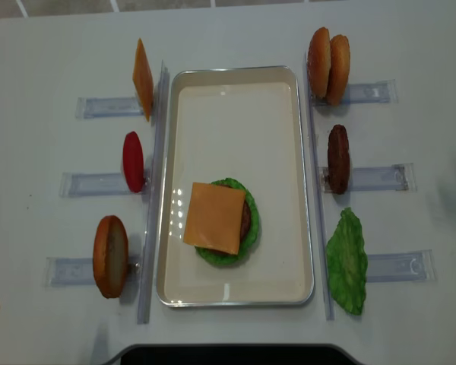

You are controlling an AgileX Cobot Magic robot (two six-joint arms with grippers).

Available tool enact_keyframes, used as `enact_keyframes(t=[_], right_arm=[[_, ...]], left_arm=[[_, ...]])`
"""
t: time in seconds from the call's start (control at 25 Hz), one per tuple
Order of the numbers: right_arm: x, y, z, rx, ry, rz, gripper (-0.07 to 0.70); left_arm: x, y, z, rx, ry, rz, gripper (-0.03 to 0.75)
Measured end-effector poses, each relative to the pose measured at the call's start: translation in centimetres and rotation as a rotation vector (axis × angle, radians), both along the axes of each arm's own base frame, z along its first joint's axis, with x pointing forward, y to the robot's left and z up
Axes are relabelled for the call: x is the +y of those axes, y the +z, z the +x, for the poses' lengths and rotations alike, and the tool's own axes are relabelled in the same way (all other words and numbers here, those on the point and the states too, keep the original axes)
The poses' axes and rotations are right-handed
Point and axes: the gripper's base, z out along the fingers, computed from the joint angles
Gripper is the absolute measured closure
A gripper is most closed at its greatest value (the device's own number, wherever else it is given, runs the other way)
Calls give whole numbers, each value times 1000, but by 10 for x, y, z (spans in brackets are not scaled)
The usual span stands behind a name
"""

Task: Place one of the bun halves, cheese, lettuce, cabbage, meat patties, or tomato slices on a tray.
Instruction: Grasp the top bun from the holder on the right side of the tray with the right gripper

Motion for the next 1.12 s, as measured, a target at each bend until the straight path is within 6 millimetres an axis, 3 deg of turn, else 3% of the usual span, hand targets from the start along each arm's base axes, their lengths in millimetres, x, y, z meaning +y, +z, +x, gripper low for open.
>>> enact_keyframes(t=[0.36, 0.68, 0.8, 1.12], right_arm=[[-5, 0, 73, 49, 10, 1, 251], [-1, 6, 102, 20, 30, -8, 251], [20, 9, 105, 5, 92, -11, 247], [123, -2, 120, -18, 264, -11, 209]], left_arm=[[0, 0, 0, 0, 0, 0, 722], [0, 0, 0, 0, 0, 0, 722], [0, 0, 0, 0, 0, 0, 722], [0, 0, 0, 0, 0, 0, 722]])
